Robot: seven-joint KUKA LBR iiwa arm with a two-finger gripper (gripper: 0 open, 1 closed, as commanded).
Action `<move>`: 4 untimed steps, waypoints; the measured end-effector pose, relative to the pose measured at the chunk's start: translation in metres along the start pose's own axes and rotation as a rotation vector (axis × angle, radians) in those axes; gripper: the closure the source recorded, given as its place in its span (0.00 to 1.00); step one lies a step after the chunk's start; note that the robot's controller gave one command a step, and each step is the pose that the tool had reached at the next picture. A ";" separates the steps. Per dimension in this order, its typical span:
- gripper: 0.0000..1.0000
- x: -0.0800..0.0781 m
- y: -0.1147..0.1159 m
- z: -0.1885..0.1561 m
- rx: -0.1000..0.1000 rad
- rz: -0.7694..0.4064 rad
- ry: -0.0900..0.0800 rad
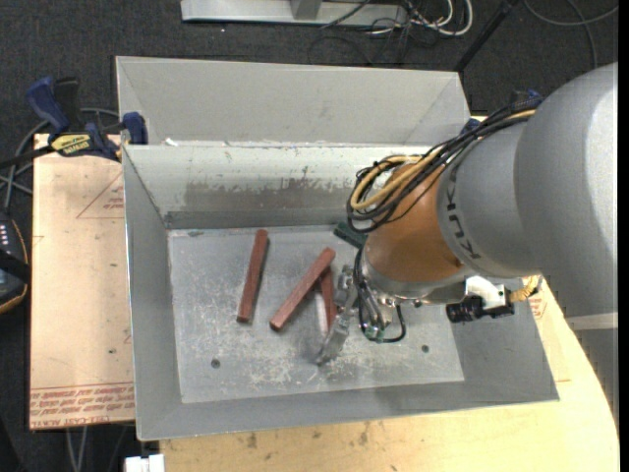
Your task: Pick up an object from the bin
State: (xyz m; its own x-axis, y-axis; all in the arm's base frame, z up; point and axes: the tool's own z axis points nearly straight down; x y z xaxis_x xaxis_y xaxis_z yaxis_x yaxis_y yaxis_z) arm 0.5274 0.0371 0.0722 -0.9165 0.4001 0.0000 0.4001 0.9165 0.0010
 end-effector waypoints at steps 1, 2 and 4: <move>0.00 -0.029 0.074 -0.024 -0.007 -0.062 -0.007; 0.00 -0.019 0.133 0.000 -0.004 -0.736 -0.009; 0.00 -0.018 0.132 0.001 -0.002 -0.735 -0.004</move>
Offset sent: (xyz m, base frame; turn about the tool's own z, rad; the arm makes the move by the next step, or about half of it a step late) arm 0.0525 0.0502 0.0221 -0.0523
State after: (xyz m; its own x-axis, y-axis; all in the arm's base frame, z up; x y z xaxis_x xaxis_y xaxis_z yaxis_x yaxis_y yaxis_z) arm 0.5970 0.1507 0.0710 -0.9481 -0.3178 -0.0050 -0.3178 0.9481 0.0010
